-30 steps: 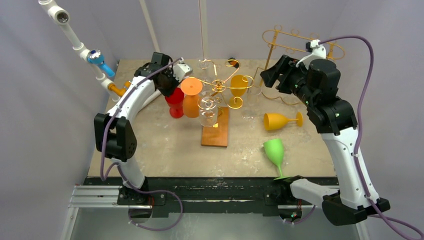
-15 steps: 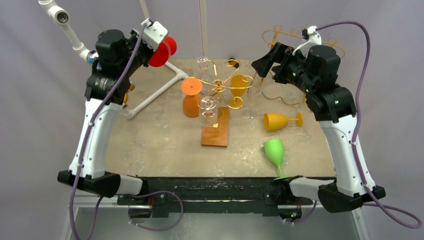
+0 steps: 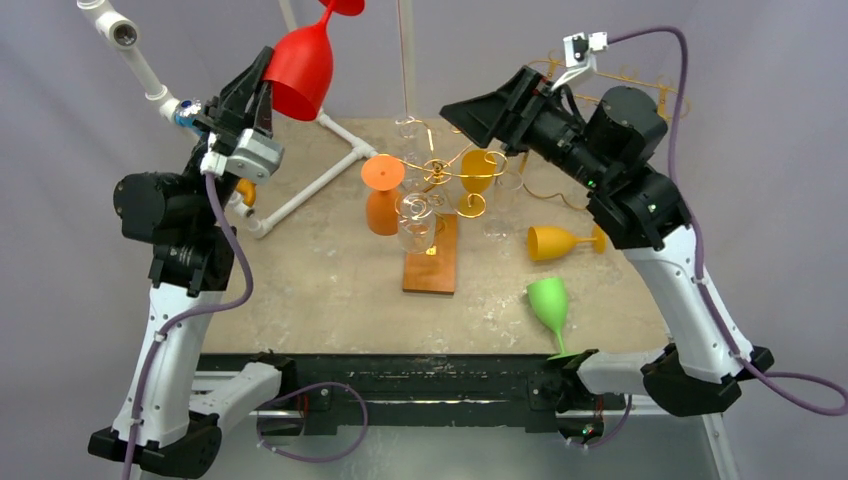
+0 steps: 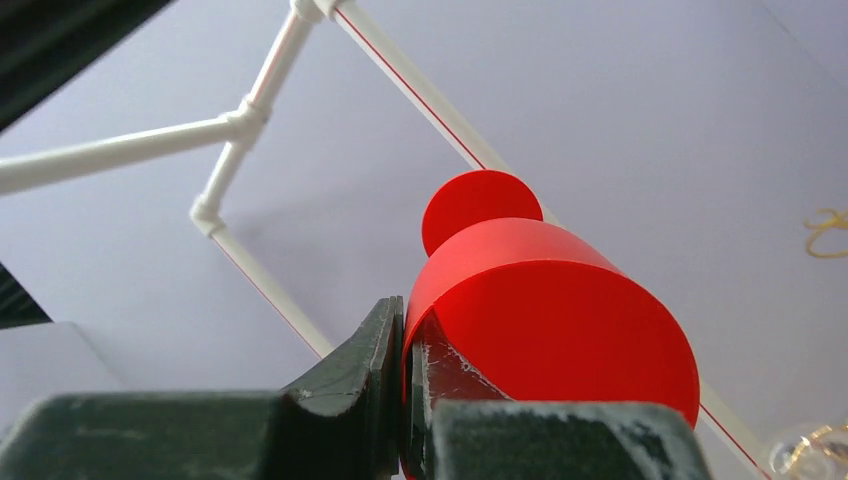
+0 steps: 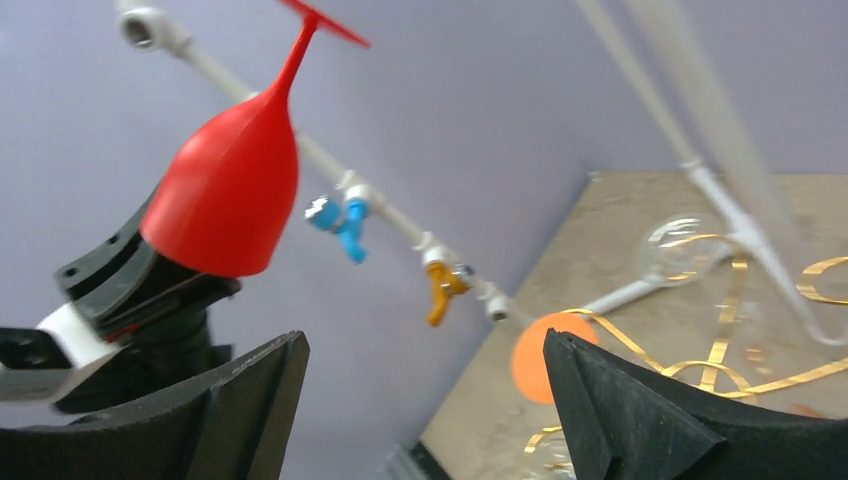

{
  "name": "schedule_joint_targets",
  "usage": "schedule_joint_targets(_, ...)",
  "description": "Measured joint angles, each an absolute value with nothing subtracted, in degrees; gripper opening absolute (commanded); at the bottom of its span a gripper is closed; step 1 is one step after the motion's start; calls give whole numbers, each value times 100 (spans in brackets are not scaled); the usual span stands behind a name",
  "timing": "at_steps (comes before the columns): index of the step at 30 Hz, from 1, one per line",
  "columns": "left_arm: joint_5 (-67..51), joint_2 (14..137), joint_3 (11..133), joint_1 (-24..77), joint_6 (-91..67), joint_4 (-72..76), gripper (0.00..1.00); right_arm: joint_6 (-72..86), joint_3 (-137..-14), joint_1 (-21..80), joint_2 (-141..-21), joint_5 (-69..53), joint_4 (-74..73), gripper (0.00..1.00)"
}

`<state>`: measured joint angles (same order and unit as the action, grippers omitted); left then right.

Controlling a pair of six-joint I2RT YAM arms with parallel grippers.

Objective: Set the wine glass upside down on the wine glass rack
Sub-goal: Turn the wine glass upside down at the wine rack.

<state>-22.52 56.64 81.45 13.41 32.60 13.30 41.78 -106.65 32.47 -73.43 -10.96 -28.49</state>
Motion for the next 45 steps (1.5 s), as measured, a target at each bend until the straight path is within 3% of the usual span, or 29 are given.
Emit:
schedule_joint_targets(8, -2598, 5457, 7531, 1341, 3594, 2663, 0, 4904, -9190, 4652, -7461, -993, -58, 99)
schedule_joint_targets(21, -3656, 4858, 6626, 1341, 4388, 3599, 0, 5623, -9236, 5236, -8621, -1013, 2928, 99)
schedule_joint_targets(36, -3870, 4689, 6396, 1319, 4753, 4093, 0, 6801, -10038, 5592, -9756, -1643, 4340, 99)
schedule_joint_targets(45, -3903, 4648, 6386, 1319, 4908, 4075, 0, 6965, -10182, 5649, -9933, -1887, 4486, 67)
